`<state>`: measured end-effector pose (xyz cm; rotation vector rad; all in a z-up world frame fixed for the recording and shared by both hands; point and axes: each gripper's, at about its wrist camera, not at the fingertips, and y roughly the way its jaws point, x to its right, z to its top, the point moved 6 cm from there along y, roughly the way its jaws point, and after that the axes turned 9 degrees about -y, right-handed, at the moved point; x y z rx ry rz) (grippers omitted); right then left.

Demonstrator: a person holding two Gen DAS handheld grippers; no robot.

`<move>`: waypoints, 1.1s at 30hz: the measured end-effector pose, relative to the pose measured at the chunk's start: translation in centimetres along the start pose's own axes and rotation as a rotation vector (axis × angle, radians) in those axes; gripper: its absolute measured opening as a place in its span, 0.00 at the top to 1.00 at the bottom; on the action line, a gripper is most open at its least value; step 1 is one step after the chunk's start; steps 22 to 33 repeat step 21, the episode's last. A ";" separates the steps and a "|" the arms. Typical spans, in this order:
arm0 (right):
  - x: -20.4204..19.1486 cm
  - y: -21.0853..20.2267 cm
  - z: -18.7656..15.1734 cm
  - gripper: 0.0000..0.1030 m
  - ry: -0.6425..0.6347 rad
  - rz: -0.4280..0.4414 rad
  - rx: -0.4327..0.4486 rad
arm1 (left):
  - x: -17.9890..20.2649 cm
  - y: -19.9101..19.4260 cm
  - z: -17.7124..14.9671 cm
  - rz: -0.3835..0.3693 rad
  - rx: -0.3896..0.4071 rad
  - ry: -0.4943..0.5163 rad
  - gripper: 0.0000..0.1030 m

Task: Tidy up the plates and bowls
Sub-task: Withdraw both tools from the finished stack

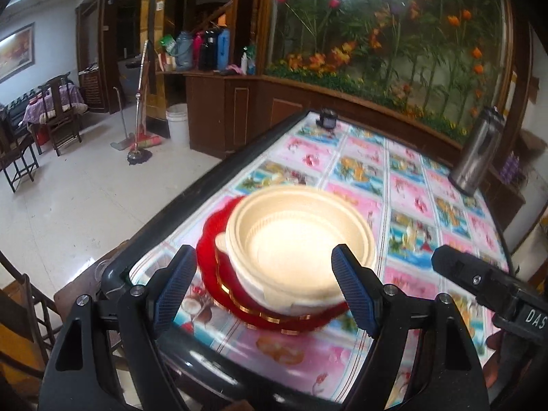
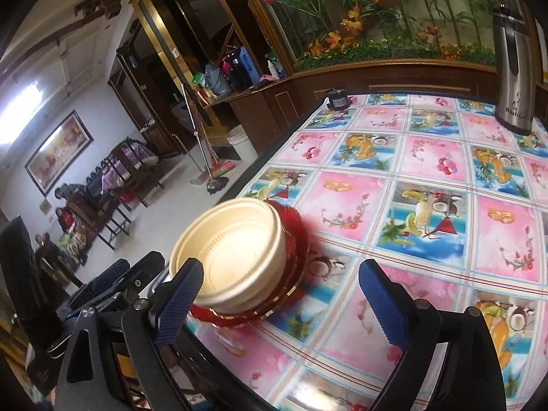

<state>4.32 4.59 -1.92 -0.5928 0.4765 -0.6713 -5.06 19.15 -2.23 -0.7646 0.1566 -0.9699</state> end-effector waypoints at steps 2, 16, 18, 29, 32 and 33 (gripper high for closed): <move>-0.2 -0.3 -0.6 0.09 -0.029 -0.010 -0.010 | 0.1 -0.3 -0.7 0.014 -0.006 0.022 0.21; -1.7 -1.0 -3.1 0.09 -0.173 -0.049 -0.047 | 0.1 -0.4 -2.9 -0.015 -0.077 0.061 0.00; -1.8 -1.0 -3.0 0.08 -0.180 -0.052 -0.047 | 0.0 -0.4 -2.9 -0.008 -0.073 0.066 0.00; -2.2 -0.8 -3.1 0.08 -0.187 -0.044 -0.050 | -0.5 -0.3 -2.8 -0.011 -0.082 0.054 0.00; -2.2 -0.8 -3.1 0.08 -0.187 -0.044 -0.050 | -0.5 -0.3 -2.8 -0.011 -0.082 0.054 0.00; -2.2 -0.8 -3.1 0.08 -0.187 -0.044 -0.050 | -0.5 -0.3 -2.8 -0.011 -0.082 0.054 0.00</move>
